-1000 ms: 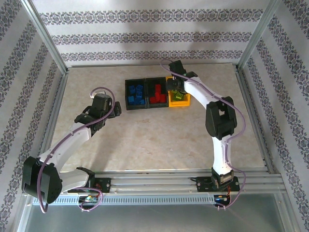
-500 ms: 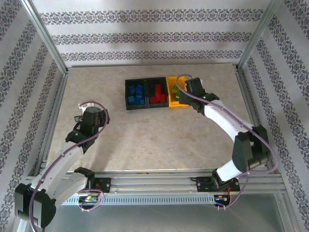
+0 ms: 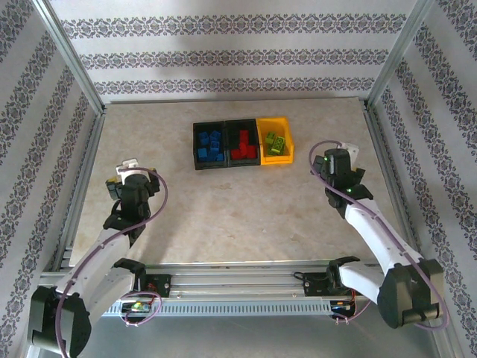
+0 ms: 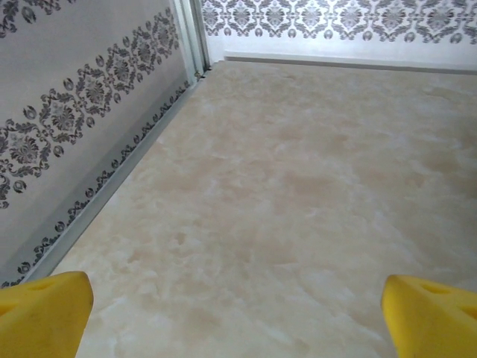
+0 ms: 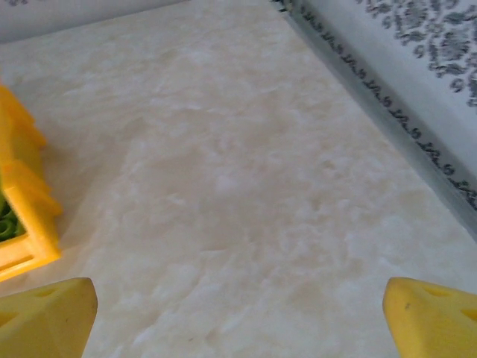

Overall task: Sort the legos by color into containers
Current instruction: Reset both arms

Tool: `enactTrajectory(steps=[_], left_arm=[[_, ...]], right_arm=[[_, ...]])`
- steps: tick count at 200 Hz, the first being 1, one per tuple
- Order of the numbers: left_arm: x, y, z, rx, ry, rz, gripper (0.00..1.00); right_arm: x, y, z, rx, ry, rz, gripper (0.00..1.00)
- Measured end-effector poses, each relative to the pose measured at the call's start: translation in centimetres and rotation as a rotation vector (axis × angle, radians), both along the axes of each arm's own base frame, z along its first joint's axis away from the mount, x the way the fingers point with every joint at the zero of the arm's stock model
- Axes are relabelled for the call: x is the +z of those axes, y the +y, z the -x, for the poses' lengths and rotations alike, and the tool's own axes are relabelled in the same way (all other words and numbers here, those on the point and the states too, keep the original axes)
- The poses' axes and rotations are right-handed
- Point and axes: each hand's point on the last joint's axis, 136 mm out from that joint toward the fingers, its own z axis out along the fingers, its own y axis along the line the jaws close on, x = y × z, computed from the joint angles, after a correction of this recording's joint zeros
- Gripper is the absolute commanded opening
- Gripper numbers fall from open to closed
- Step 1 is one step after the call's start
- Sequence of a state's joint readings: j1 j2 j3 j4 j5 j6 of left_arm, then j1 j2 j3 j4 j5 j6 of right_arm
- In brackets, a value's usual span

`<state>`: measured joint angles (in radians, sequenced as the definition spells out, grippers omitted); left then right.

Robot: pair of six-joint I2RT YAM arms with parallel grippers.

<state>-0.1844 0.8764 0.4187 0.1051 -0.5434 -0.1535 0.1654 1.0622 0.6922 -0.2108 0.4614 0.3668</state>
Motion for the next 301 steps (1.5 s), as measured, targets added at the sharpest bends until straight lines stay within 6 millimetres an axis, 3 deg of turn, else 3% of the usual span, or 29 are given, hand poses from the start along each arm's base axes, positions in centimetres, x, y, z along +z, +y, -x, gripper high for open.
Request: enactTrajectory(steps=[44,74,106,184,243,301], left_arm=[[-0.6,1.3,-1.1,0.021,-0.002,0.005,0.99],[-2.7,1.2,-2.2,-0.009,0.025,-0.002,1.0],[-4.7,0.2,-3.3,-0.081,0.029,-0.011,1.0],[-6.7,-3.0,-6.2,-0.276,-0.038,-0.009,0.99],[-10.2,-4.6,-7.2,-0.385,0.017,0.005,0.99],[-7.9,-3.3,-9.6,-0.376,-0.045,0.043,0.99]], right_arm=[[0.3,-1.8,0.3,-0.053,-0.043,0.009,0.98],[-0.5,-2.1,0.3,-0.038,-0.052,0.051,0.98],[-2.0,-2.3,0.3,-0.01,-0.056,0.11,0.98],[-4.2,-1.6,-0.4,0.088,-0.158,0.113,0.98],[-6.3,-0.2,-1.8,0.188,-0.191,0.114,0.98],[-6.6,0.6,-3.7,0.24,-0.255,0.107,0.98]])
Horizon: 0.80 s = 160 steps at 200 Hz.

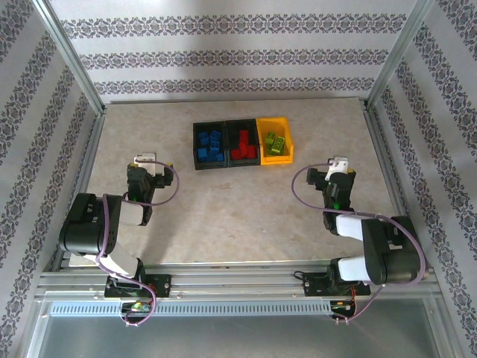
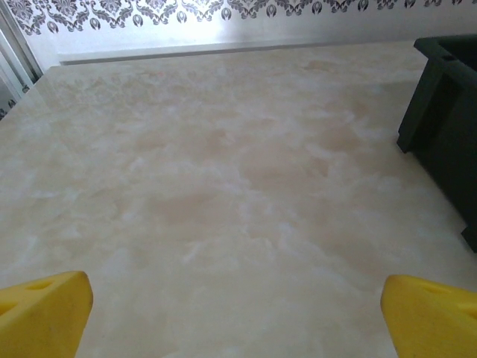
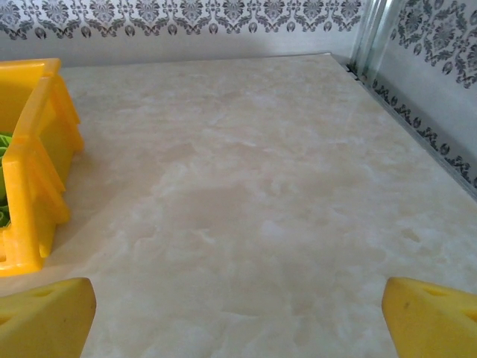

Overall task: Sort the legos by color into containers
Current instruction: Reset both arms

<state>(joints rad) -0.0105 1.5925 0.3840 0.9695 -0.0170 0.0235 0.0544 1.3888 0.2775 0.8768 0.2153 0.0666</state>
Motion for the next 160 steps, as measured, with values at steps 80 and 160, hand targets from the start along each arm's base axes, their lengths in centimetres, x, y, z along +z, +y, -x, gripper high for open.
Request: enactTrajectory(steps=[80,160], left_arm=[[-0.5,-0.2,0.1,-0.012,0.02,0.009,1.0],[-0.5,-0.3,0.1,-0.015,0.02,0.01,1.0]], right_arm=[[-0.8,1.2,-2.7,0.104,0.015,-0.023,0.98],[-0.8,1.7,-2.8,0.131,0.015,-0.032,0.98]])
